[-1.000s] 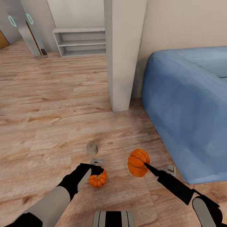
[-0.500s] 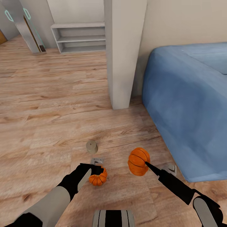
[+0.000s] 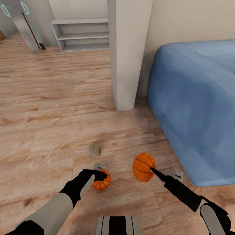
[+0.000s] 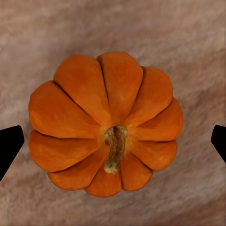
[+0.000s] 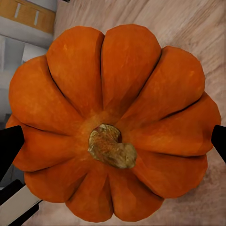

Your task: Place each of the two pumpkins and all three candles from the living room inside a cabinet in the living room (use any cabinet), then make sure every cabinet is closed, and position the cauldron so it is next to a table in the living room.

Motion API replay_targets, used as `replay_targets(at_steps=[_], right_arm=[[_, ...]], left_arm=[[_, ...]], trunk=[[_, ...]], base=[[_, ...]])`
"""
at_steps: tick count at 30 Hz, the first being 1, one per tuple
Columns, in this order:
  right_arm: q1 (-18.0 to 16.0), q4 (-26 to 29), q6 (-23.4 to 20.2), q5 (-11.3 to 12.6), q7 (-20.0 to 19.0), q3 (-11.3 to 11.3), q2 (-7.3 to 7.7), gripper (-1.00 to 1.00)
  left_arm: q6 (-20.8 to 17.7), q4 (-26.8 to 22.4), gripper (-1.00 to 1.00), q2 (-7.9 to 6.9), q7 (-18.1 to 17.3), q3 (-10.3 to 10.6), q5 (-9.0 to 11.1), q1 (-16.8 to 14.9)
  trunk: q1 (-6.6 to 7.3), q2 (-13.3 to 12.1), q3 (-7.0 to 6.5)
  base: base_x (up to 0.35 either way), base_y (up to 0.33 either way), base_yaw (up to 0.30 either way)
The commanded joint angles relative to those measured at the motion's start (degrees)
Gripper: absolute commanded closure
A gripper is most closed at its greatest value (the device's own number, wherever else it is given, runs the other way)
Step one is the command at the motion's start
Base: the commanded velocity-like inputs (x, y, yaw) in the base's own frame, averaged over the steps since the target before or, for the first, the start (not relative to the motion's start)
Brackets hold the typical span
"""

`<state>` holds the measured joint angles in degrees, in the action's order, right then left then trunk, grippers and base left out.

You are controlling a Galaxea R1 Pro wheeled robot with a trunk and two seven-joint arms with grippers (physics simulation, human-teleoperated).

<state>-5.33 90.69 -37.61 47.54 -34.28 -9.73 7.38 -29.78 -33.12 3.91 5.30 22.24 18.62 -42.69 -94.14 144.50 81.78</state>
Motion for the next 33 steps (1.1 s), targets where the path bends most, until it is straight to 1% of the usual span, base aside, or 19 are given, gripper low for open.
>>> replay_targets(at_steps=[1, 11, 17, 19, 22, 24, 27, 33], right_arm=[[0.0, 0.0, -0.5, 0.5, -0.1, -0.1, 0.00, 1.00], [0.0, 0.0, -0.5, 0.5, -0.1, 0.0, -0.02, 1.00], [0.0, 0.0, -0.5, 0.5, -0.3, 0.0, 0.00, 1.00], [0.0, 0.0, -0.5, 0.5, -1.0, -0.1, 0.02, 1.00], [0.1, 0.0, -0.5, 0.5, -3.8, -0.3, 0.10, 1.00], [0.5, 0.0, -0.6, 0.5, -5.7, -1.6, 0.09, 1.00], [0.6, 0.0, -0.6, 0.5, -6.6, -2.6, 0.12, 1.00], [0.8, -0.1, -0.6, 0.5, -7.2, -3.3, 0.09, 1.00]], left_arm=[[-0.2, -0.1, -1.00, -0.04, 0.6, 0.3, 0.6, 0.0], [-0.2, 0.0, -1.00, -0.04, 1.4, 0.3, 0.5, 0.0], [-0.1, -0.1, -1.00, 0.00, 3.8, 0.3, 0.5, -0.1], [0.2, -0.1, -1.00, 0.02, 4.4, 0.3, 0.5, -0.1], [0.7, -0.1, -1.00, 0.04, 4.9, 0.3, 0.6, -0.1], [0.8, -0.1, -1.00, 0.04, 5.1, 0.3, 0.6, -0.1], [0.9, -0.1, -1.00, 0.09, 5.1, 0.3, 0.6, -0.1], [1.8, 0.0, -1.00, 0.27, 5.1, 0.3, 0.6, 0.0]], trunk=[[0.01, 0.0, 0.04], [0.01, 0.0, 0.04], [0.01, 0.0, 0.04], [0.01, 0.0, 0.04], [0.01, 0.0, 0.04], [0.01, 0.0, 0.04], [0.01, 0.0, 0.04], [0.01, 0.0, 0.04]], base=[[0.000, 0.000, 0.000], [0.000, 0.000, 0.000], [0.000, 0.000, 0.000], [0.000, 0.000, 0.000], [0.000, 0.000, 0.000], [0.000, 0.000, 0.000], [0.000, 0.000, 0.000], [0.000, 0.000, 0.000]])
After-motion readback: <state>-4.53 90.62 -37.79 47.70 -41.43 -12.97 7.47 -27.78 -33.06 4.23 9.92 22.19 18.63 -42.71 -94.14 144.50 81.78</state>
